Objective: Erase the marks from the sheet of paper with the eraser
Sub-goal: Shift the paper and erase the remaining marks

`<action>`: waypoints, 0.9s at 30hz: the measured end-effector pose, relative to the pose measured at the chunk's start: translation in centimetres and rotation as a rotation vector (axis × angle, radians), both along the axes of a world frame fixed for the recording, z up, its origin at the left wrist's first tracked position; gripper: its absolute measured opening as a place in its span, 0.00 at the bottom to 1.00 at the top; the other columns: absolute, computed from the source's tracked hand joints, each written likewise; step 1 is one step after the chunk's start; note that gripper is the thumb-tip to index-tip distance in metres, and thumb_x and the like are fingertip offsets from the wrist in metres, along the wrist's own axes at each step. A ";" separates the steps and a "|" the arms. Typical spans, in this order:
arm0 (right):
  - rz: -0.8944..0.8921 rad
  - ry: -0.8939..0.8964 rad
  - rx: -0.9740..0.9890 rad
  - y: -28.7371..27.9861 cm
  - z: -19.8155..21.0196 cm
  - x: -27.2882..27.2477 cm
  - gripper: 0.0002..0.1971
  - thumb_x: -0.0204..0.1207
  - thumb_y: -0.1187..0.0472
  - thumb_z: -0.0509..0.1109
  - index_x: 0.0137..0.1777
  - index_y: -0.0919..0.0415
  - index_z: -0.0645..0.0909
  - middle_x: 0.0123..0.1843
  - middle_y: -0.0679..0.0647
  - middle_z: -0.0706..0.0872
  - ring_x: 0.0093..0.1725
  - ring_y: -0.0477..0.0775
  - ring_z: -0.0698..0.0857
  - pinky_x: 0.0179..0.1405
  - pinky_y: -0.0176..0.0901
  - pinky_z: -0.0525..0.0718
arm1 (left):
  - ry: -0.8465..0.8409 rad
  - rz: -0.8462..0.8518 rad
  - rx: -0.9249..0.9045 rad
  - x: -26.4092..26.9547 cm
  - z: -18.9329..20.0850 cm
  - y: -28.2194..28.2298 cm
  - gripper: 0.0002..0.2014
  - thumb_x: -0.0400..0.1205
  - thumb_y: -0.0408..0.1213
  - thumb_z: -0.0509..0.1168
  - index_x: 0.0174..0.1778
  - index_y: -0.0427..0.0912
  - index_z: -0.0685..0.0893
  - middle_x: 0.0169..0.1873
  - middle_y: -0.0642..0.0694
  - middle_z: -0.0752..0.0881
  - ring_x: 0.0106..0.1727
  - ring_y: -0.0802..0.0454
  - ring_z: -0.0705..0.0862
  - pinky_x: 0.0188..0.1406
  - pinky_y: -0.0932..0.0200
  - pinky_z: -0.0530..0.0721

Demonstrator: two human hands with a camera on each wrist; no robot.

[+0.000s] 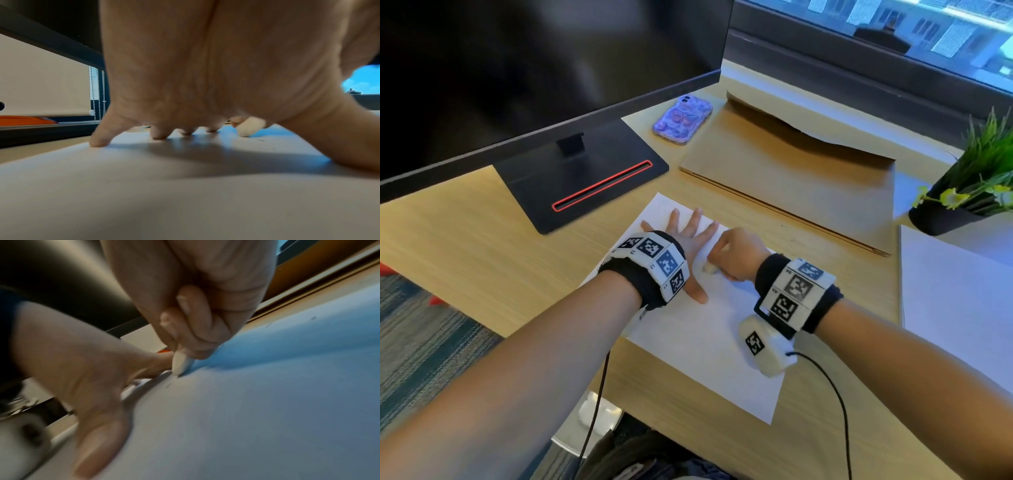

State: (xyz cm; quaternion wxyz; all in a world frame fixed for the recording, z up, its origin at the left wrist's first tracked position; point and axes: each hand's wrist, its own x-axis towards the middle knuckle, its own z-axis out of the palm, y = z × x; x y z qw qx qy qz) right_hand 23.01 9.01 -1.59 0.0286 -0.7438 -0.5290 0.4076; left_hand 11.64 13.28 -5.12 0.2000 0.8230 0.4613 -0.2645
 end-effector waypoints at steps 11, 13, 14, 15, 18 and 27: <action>-0.011 0.075 -0.067 -1.2 -0.1 0.3 0.05 0.77 0.65 0.68 0.39 0.65 0.80 0.31 0.59 0.82 0.25 0.53 0.74 0.31 0.41 0.76 | -0.002 -0.001 0.015 0.0 -0.2 0.1 0.69 0.60 0.67 0.75 0.78 0.58 0.25 0.78 0.50 0.24 0.80 0.34 0.30 0.66 0.14 0.47; -0.119 0.069 0.018 0.2 -0.5 0.9 0.07 0.78 0.65 0.66 0.41 0.66 0.79 0.37 0.63 0.85 0.29 0.55 0.76 0.37 0.45 0.78 | 0.001 -0.006 0.021 0.0 -0.2 0.1 0.68 0.61 0.67 0.74 0.77 0.58 0.25 0.78 0.49 0.24 0.80 0.34 0.30 0.66 0.14 0.47; -0.177 0.075 0.071 0.8 -0.7 1.1 0.08 0.79 0.64 0.64 0.40 0.65 0.78 0.37 0.63 0.85 0.30 0.56 0.77 0.36 0.42 0.80 | 0.000 -0.007 0.024 0.0 -0.3 0.0 0.68 0.61 0.67 0.74 0.77 0.58 0.25 0.78 0.49 0.24 0.80 0.34 0.30 0.66 0.14 0.47; -0.218 0.082 0.120 1.0 -0.7 1.2 0.09 0.80 0.64 0.63 0.37 0.63 0.77 0.35 0.60 0.84 0.29 0.55 0.78 0.32 0.36 0.81 | 0.000 -0.006 0.023 0.0 -0.3 0.0 0.68 0.61 0.67 0.74 0.77 0.58 0.25 0.78 0.49 0.24 0.80 0.34 0.30 0.66 0.14 0.47; -0.130 0.056 0.099 -0.5 -0.8 0.7 0.13 0.79 0.65 0.64 0.32 0.57 0.71 0.30 0.53 0.76 0.26 0.48 0.75 0.21 0.33 0.75 | 0.011 -0.001 0.017 0.0 -0.1 -0.1 0.68 0.61 0.66 0.75 0.78 0.58 0.25 0.78 0.49 0.24 0.80 0.34 0.30 0.67 0.15 0.47; -0.210 0.000 0.117 1.7 -0.4 1.1 0.08 0.80 0.63 0.63 0.45 0.67 0.80 0.25 0.55 0.78 0.21 0.50 0.74 0.27 0.37 0.77 | 0.013 -0.009 0.024 0.0 -0.1 -0.2 0.68 0.60 0.66 0.75 0.78 0.58 0.26 0.78 0.50 0.24 0.80 0.34 0.31 0.68 0.15 0.48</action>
